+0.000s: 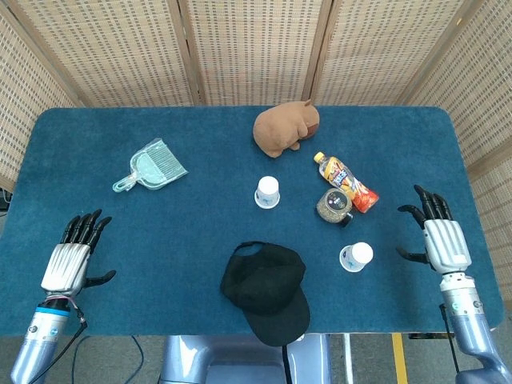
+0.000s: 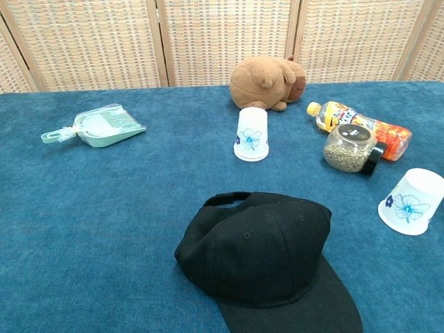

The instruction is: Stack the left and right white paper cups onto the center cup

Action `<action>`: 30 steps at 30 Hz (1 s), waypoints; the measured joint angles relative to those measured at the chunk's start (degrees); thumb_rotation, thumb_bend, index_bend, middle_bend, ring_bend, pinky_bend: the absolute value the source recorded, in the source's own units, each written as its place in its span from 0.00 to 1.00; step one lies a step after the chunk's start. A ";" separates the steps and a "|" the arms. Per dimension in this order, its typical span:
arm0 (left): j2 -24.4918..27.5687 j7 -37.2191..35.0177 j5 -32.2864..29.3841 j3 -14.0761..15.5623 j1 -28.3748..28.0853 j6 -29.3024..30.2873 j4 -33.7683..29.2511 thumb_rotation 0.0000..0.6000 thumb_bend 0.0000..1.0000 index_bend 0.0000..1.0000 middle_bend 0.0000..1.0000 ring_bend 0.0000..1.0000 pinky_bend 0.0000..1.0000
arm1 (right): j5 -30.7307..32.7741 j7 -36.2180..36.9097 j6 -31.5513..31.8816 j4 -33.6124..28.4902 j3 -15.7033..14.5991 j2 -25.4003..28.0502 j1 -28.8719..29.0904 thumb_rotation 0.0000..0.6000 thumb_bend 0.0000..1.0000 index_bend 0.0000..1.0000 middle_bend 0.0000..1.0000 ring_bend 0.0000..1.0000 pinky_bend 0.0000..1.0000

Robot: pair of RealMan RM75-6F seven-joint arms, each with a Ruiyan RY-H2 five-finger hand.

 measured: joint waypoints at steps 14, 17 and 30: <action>0.34 -1.05 2.01 -2.65 1.71 -3.37 0.82 1.00 0.17 0.08 0.00 0.00 0.00 | 6.49 -11.24 -5.25 -6.82 -2.75 -3.65 2.18 1.00 0.12 0.36 0.04 0.00 0.04; 0.56 -1.22 2.44 -3.17 2.18 -3.63 0.66 1.00 0.17 0.08 0.00 0.00 0.00 | 7.22 -12.06 -5.73 -6.81 -3.05 -4.81 2.61 1.00 0.12 0.36 0.04 0.00 0.04; 0.92 -1.71 3.18 -4.93 3.28 -5.57 0.57 1.00 0.17 0.08 0.00 0.00 0.00 | 10.19 -12.98 -7.60 -4.55 -3.20 -6.75 3.81 1.00 0.13 0.39 0.04 0.00 0.04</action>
